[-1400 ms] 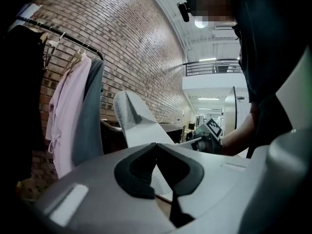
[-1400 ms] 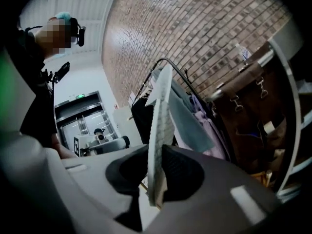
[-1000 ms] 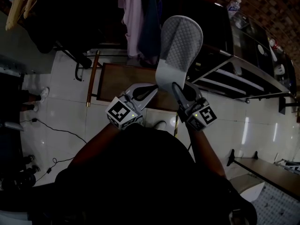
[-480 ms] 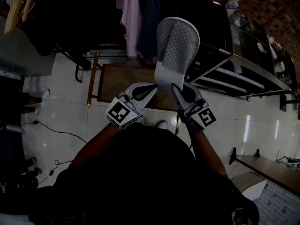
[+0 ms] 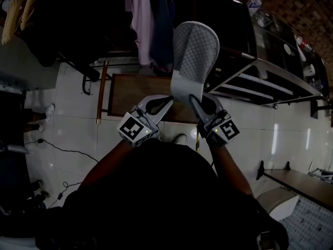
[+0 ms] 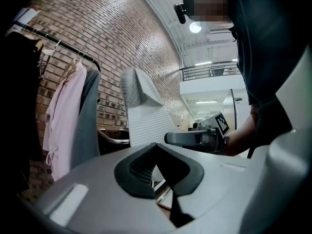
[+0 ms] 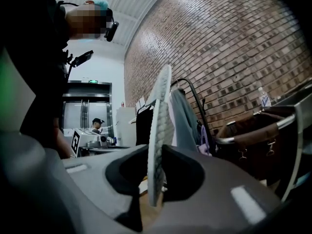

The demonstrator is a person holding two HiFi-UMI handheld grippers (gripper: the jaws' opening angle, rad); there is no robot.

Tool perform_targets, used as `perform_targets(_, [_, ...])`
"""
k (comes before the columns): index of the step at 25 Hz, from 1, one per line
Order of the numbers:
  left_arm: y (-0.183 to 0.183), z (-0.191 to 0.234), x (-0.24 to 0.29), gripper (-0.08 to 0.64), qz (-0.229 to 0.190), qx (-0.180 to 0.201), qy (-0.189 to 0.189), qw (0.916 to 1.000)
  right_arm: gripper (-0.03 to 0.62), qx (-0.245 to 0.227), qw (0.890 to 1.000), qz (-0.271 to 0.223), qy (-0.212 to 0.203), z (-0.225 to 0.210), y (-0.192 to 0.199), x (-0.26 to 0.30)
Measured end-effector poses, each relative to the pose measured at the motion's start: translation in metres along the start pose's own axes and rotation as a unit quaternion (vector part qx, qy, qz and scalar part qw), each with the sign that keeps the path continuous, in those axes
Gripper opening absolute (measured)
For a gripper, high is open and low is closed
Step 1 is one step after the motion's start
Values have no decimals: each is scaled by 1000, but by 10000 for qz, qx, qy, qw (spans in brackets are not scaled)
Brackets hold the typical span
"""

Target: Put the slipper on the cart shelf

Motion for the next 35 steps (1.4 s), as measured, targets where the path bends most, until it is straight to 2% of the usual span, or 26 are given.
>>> perform_targets(7, [8,3,6,0,-6,-87,348,9994,66,97,9995,43,292,-2,6,-1])
perform_targets(14, [11,0,27,0,-60,-229,995,9948,66,501,9952,22,840,-13,21,-16])
perform_targets(20, [16,-6,42,0,-122,-202,1498,9884,66,813,9867,89,1405,-25,46,-39])
perform_targets(26, [19,-28,60,0,-160,-183,1916,9812,66,1199,9770,-77,1765,-33,56,-71])
perform_targets(31, [14,-60,76,0,-144,-62,2171,9760,66,1704,9651,-277,1967,-52,62,-106])
perform_targets(35, [8,-88,99,0,-158,143,2170,9759,66,2056,9582,-365,1958,-73,67,-138])
Point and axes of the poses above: the fingertips, and each gripper's own axes: x forward along the fingers, z to its left, y out of its underside, the point moved 1 cm from there along -x, backward along the fingers, and after that the axes turned 6 degrees about x, right-handed, at the moved point
